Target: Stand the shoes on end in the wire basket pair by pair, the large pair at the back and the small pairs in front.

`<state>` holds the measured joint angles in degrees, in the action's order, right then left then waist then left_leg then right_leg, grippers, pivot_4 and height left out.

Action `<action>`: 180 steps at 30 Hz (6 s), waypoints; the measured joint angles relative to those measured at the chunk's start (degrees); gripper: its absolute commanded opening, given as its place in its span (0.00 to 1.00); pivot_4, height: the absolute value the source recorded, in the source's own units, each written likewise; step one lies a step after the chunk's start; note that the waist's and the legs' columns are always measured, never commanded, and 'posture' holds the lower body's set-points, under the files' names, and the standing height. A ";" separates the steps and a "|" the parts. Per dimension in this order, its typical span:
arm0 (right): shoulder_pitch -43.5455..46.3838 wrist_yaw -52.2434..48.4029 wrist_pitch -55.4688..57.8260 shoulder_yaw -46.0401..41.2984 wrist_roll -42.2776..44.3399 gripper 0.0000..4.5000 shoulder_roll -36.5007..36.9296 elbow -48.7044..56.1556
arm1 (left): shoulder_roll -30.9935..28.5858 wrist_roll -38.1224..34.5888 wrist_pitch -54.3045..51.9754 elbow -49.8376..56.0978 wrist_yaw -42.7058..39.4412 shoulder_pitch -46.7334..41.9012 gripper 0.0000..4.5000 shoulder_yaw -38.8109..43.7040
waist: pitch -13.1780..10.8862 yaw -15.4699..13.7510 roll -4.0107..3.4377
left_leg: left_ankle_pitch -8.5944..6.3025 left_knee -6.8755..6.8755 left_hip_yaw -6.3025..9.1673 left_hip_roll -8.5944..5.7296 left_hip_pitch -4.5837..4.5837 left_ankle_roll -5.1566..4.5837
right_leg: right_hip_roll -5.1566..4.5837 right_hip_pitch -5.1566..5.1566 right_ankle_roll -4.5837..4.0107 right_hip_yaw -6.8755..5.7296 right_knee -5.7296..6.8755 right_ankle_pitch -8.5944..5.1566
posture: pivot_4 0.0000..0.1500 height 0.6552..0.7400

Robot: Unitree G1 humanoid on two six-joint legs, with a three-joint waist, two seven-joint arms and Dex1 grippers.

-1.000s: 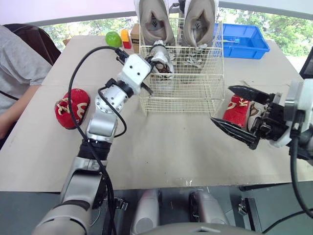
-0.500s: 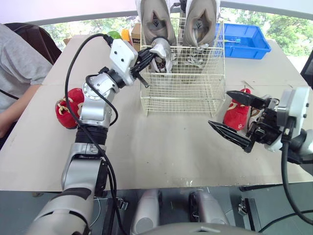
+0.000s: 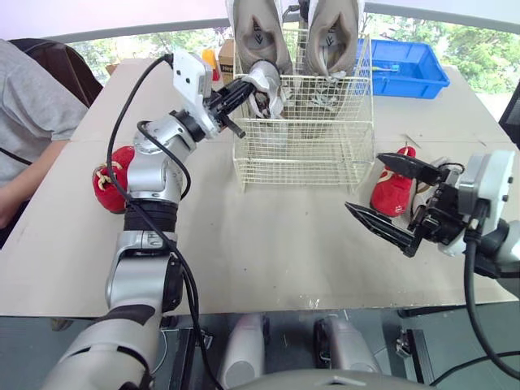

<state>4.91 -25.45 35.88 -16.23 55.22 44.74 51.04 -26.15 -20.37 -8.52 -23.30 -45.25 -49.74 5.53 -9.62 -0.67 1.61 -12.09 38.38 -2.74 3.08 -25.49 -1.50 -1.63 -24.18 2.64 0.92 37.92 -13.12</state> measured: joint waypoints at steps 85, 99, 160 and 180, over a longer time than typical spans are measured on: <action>36.91 25.30 -37.27 18.77 -53.42 0.01 -33.99 -54.21 | -3.37 -29.15 -25.36 54.22 5.95 42.09 0.81 2.95 | -0.26 1.61 -0.44 | -0.16 -0.39 -0.75 -0.01 0.44 -0.23 | -0.10 -0.04 0.05 0.77 -0.06 -0.08 | 1.00 1.00; 29.47 18.51 -48.80 21.93 -53.08 0.21 -41.58 -67.00 | -7.11 -29.21 -23.41 56.50 7.82 48.89 0.81 10.34 | 0.21 2.84 0.23 | -0.15 -1.06 -0.76 0.20 1.66 -0.20 | -0.21 0.65 -0.25 1.02 -0.03 -0.25 | 1.00 1.00; 18.82 -22.90 -13.83 25.25 -28.98 1.00 -18.07 -24.04 | -5.98 -4.88 -16.27 29.24 34.64 53.38 0.75 28.37 | 0.16 2.13 0.50 | -0.19 -1.93 -1.38 0.16 1.42 -0.21 | -0.62 0.11 -0.26 1.32 -0.86 -0.27 | 1.00 1.00; 39.82 -17.64 6.04 12.53 -11.16 1.00 -9.28 -21.91 | -6.17 -22.65 -5.24 45.57 26.49 22.33 0.14 24.12 | 0.15 1.20 0.77 | -0.13 -1.69 -1.37 0.12 0.69 -0.19 | -1.30 -0.03 -0.29 0.15 -1.01 -0.09 | 1.00 1.00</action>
<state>44.73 -43.09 41.91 -3.70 44.05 35.46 29.13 -32.32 -43.02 -13.75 22.28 -18.76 -27.41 29.65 -9.47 0.53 2.38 -12.22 36.70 -4.11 3.20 -24.79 -1.70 -2.93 -24.21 2.35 1.06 36.91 -13.21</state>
